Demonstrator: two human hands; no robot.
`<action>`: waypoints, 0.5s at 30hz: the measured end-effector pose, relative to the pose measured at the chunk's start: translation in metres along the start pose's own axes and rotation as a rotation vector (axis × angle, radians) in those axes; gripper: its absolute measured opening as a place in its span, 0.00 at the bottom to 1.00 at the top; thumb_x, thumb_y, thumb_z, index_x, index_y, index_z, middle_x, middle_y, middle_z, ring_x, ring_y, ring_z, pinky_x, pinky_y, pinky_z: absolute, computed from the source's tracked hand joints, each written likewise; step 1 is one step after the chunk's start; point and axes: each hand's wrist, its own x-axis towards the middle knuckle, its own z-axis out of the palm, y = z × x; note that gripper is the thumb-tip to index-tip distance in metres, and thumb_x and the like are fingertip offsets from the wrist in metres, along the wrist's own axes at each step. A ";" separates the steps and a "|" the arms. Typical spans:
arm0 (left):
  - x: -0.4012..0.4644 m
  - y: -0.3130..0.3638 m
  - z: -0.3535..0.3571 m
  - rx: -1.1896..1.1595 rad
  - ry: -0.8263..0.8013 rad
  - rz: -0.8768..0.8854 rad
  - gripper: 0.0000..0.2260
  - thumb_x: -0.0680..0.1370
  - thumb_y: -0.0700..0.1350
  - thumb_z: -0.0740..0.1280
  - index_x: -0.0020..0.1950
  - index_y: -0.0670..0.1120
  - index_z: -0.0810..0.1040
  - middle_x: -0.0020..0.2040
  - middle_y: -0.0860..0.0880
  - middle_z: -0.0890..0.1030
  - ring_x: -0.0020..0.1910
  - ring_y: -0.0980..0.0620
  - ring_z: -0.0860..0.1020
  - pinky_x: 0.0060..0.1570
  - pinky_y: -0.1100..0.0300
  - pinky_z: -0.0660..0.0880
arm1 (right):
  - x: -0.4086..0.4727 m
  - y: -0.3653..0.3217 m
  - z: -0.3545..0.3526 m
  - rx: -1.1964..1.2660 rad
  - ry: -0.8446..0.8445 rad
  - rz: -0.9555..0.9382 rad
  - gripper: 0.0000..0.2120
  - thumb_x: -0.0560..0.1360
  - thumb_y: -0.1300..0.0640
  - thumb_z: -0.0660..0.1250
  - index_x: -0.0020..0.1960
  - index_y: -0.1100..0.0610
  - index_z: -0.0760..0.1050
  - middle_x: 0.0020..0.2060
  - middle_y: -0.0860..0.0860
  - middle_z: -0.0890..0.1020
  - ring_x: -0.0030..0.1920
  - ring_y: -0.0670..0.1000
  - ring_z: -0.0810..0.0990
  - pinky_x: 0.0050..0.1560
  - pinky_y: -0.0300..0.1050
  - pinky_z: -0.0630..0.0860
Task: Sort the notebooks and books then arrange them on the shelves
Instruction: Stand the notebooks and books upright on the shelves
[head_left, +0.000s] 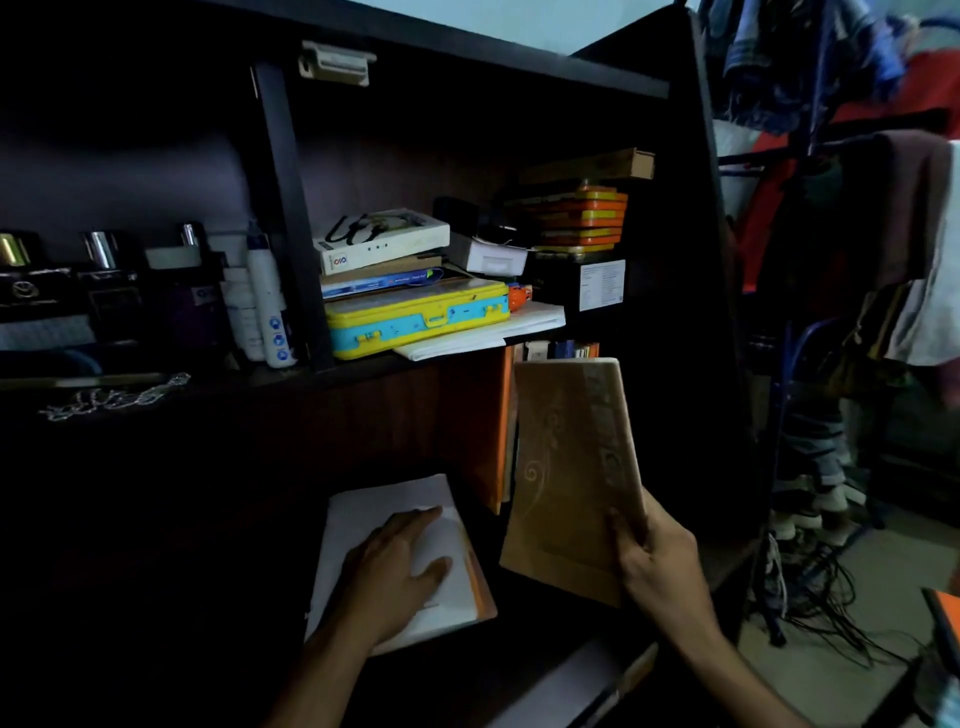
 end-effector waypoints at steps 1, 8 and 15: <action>0.001 -0.001 0.000 0.003 -0.001 -0.009 0.28 0.80 0.56 0.68 0.78 0.56 0.63 0.77 0.55 0.66 0.75 0.54 0.65 0.71 0.61 0.62 | 0.001 0.000 0.000 -0.009 -0.029 -0.008 0.12 0.83 0.57 0.63 0.58 0.41 0.78 0.46 0.34 0.83 0.47 0.36 0.82 0.46 0.39 0.80; 0.003 -0.005 0.003 0.027 -0.031 -0.017 0.29 0.79 0.57 0.67 0.78 0.56 0.63 0.77 0.56 0.66 0.74 0.54 0.66 0.71 0.58 0.65 | 0.010 -0.016 -0.001 -0.047 -0.075 -0.124 0.16 0.83 0.61 0.61 0.63 0.43 0.75 0.47 0.42 0.84 0.44 0.37 0.82 0.38 0.31 0.76; 0.003 -0.005 0.004 0.051 -0.034 -0.019 0.29 0.80 0.58 0.66 0.79 0.57 0.62 0.77 0.56 0.66 0.74 0.54 0.66 0.70 0.60 0.63 | 0.018 -0.013 0.023 0.065 -0.025 -0.119 0.12 0.82 0.55 0.61 0.64 0.46 0.73 0.51 0.43 0.82 0.47 0.30 0.80 0.40 0.24 0.73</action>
